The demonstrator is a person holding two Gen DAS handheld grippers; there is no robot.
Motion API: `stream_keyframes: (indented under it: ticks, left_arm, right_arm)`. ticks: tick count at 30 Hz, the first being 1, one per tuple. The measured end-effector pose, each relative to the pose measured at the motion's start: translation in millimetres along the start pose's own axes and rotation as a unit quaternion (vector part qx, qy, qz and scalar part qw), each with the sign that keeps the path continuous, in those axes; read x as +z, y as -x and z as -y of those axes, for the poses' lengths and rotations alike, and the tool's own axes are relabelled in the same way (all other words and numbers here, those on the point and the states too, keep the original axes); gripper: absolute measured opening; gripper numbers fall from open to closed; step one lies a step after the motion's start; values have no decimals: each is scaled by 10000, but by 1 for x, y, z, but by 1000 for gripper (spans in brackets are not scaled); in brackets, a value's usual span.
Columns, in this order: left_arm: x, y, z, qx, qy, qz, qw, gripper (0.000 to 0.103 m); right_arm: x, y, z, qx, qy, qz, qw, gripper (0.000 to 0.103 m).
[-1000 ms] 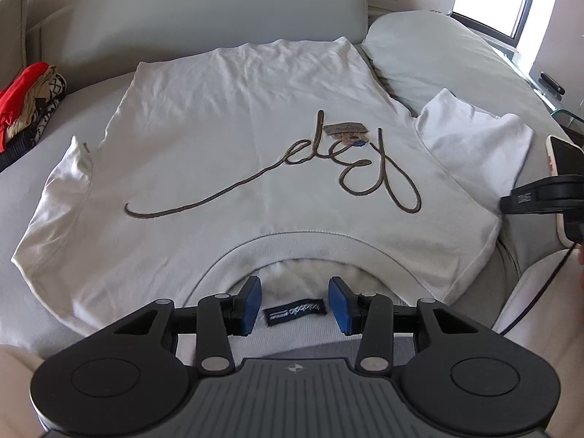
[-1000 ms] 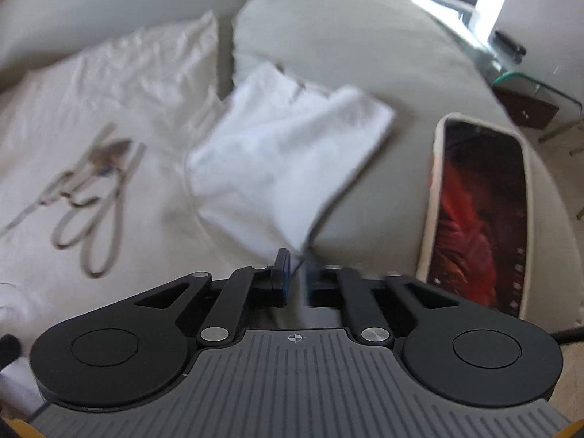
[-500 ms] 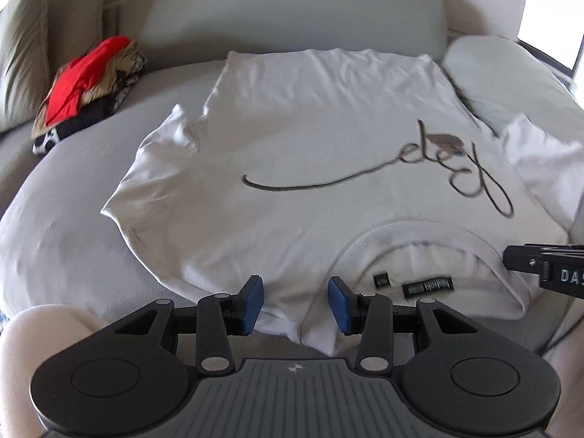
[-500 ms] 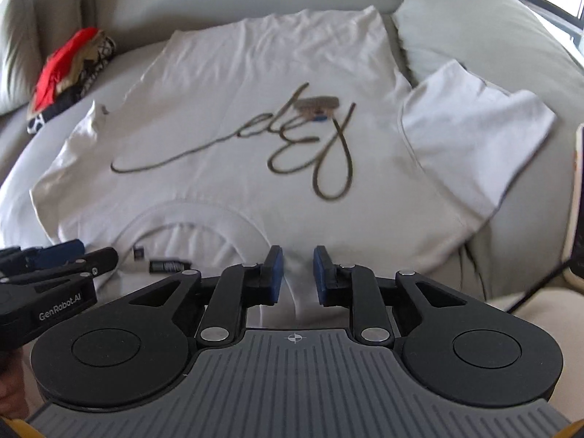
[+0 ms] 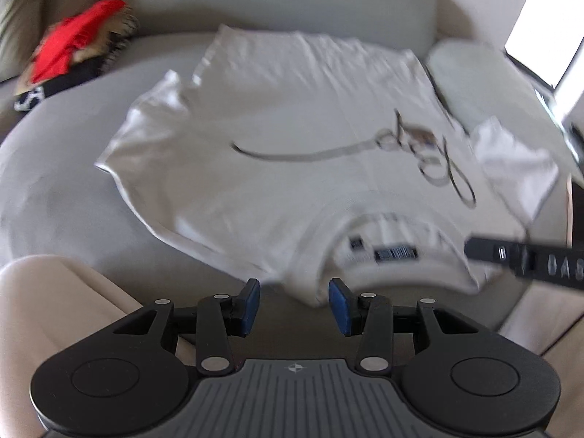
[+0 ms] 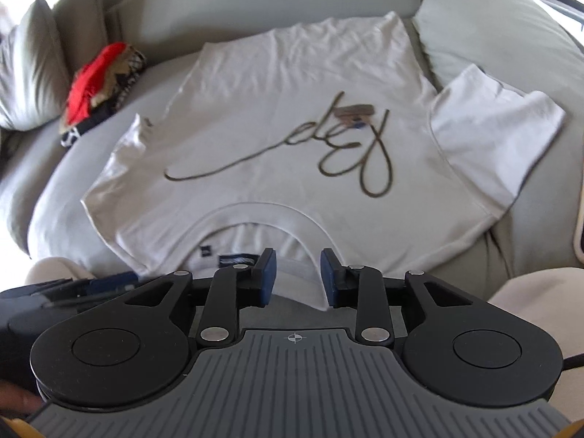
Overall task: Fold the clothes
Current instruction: 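Pull the shirt straight with both tools and release it flat, then reach the left tool to the shirt sleeve and close on its edge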
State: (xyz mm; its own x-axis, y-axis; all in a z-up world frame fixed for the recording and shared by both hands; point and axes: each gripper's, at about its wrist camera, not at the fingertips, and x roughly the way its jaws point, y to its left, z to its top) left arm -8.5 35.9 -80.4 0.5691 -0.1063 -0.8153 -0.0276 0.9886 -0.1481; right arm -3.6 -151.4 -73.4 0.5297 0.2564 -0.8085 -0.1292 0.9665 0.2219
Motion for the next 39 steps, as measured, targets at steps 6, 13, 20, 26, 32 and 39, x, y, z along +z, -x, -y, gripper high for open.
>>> stream_keyframes:
  ticks: [6, 13, 20, 26, 32, 39]
  left_arm:
    - [6, -3, -9, 45, 232, -13, 9997, 44]
    - [8, -6, -6, 167, 204, -147, 9995, 55]
    - [11, -3, -9, 187, 300, -19, 9994, 72]
    - [18, 3, -27, 91, 655, 187, 9976, 80]
    - [32, 16, -74, 241, 1371, 697, 9878, 76]
    - [43, 0, -161, -174, 3060, 642, 9497, 49]
  right_arm:
    - [1, 0, 3, 44, -115, -19, 9999, 37]
    - [1, 0, 5, 60, -167, -17, 9998, 37]
    - [2, 2, 9, 98, -291, 40, 9995, 38]
    - [8, 1, 8, 228, -384, 73, 9990, 48]
    - [14, 0, 4, 402, -466, 203, 9979, 54]
    - [23, -16, -9, 586, -436, 152, 9972, 54]
